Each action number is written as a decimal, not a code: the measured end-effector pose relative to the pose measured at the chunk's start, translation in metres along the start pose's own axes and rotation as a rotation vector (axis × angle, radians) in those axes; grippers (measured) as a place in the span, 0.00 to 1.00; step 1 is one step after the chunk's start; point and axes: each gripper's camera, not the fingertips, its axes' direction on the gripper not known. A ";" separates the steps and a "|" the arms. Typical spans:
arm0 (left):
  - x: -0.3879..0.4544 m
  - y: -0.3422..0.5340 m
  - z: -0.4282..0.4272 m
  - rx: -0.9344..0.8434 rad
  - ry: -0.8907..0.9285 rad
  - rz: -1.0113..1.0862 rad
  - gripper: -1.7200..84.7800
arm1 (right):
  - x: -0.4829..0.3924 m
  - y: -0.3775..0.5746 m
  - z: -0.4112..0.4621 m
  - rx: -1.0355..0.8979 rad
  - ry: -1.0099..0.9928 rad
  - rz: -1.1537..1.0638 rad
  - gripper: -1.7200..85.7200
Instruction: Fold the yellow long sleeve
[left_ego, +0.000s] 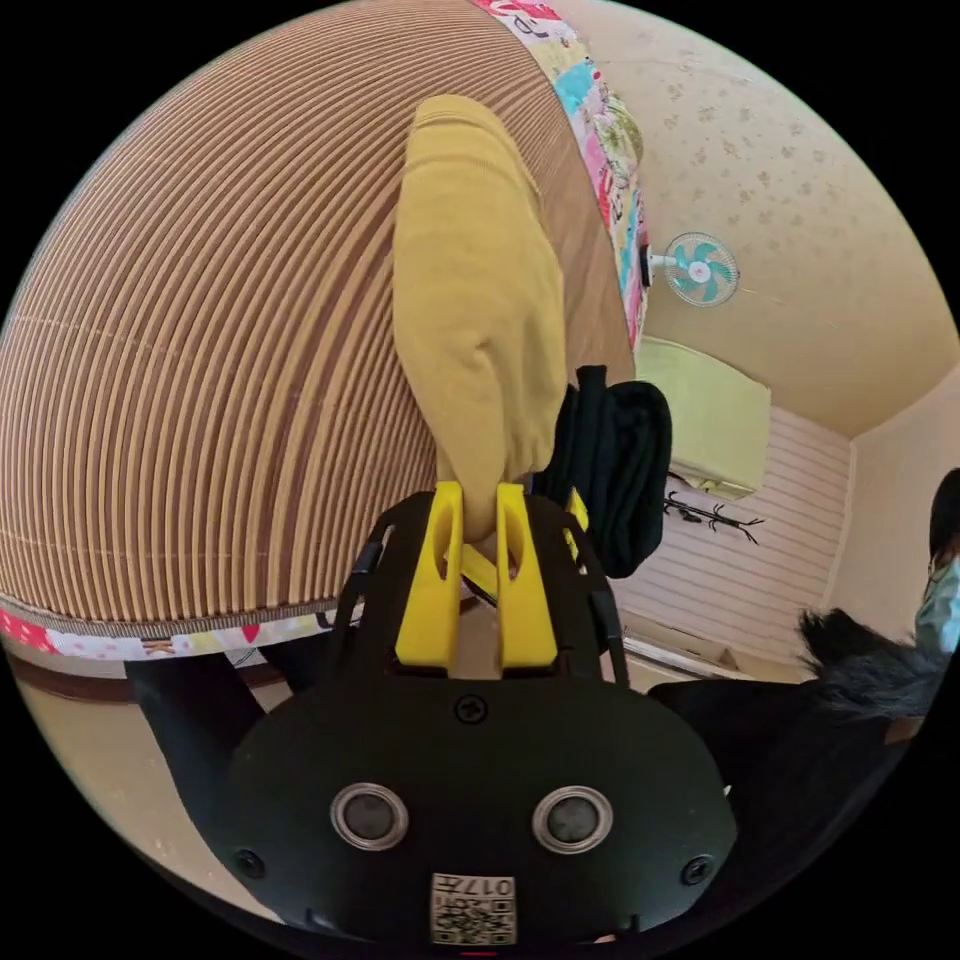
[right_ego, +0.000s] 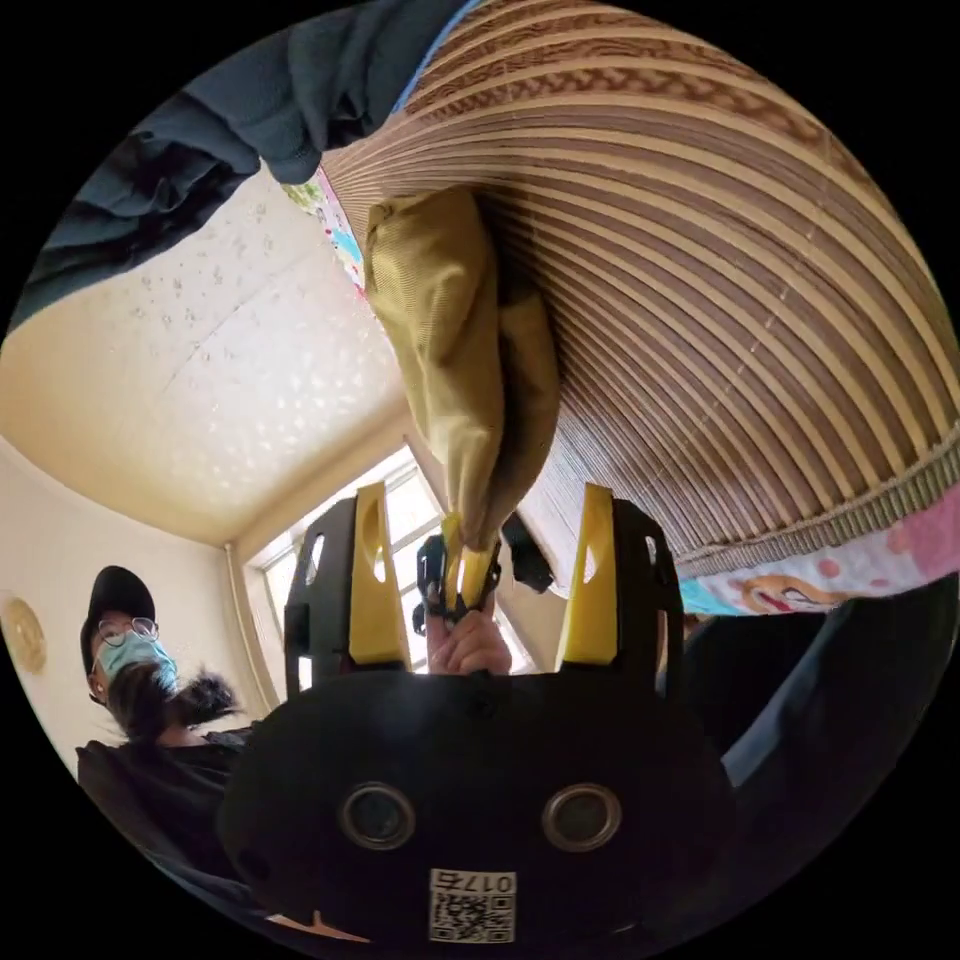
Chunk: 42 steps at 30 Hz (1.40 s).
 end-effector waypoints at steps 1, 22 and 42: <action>0.026 0.015 -0.006 -0.016 0.001 0.053 0.08 | 0.001 -0.004 0.004 0.004 -0.050 0.002 0.30; 0.296 0.133 -0.123 0.013 -0.202 0.589 0.12 | -0.398 -0.055 -0.169 0.001 -0.010 -0.880 0.12; 0.093 0.045 -0.416 0.173 -0.820 -0.185 0.15 | -0.070 0.123 -0.077 0.671 0.667 0.165 0.02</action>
